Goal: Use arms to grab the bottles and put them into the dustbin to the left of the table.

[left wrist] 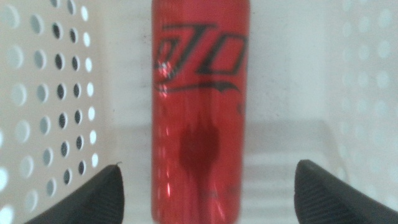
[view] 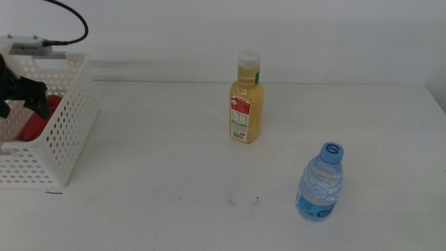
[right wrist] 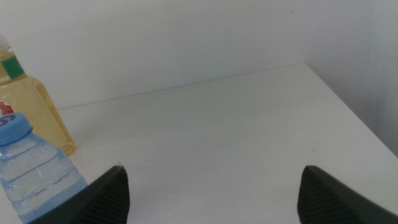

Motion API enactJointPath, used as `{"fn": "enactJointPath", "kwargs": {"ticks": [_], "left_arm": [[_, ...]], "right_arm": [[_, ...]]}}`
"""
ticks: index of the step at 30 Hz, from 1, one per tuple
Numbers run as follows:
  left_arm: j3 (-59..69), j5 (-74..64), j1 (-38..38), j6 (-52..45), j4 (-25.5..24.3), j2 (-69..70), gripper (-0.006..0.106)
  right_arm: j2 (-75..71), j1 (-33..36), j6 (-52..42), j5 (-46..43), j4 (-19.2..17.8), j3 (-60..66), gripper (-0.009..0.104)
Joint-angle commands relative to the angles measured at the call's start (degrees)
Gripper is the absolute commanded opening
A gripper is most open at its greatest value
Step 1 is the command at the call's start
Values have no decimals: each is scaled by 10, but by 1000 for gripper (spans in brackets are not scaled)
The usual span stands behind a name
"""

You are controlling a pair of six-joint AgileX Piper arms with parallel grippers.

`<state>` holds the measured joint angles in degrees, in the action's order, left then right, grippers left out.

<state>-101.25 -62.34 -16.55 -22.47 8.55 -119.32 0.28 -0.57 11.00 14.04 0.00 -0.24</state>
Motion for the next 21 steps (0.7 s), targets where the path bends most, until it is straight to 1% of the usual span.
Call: {"fn": "enactJointPath", "kwargs": {"ticks": [1,5,9,11,15,19,21], "left_arm": [[-6,-13,1,3,5,25,94],[1,-35,10,4,8,78,94],[88,22,46,2,22,185,94],[172,100,82,-2,39,258,94],[352,290,173,4,43,404,94],[528,492,275,2,72,519,94],[613,599,336,3,95,559,94]], "right_arm": [[-3,-3,-4,-4,-9,2,91],[-3,-3,-4,-4,-9,2,91],[-3,-3,-4,-4,-9,2,91],[-3,-3,-4,-4,-9,2,91],[-3,-3,-4,-4,-9,2,91],[-3,-3,-4,-4,-9,2,91],[-3,-3,-4,-4,-9,2,91]]}}
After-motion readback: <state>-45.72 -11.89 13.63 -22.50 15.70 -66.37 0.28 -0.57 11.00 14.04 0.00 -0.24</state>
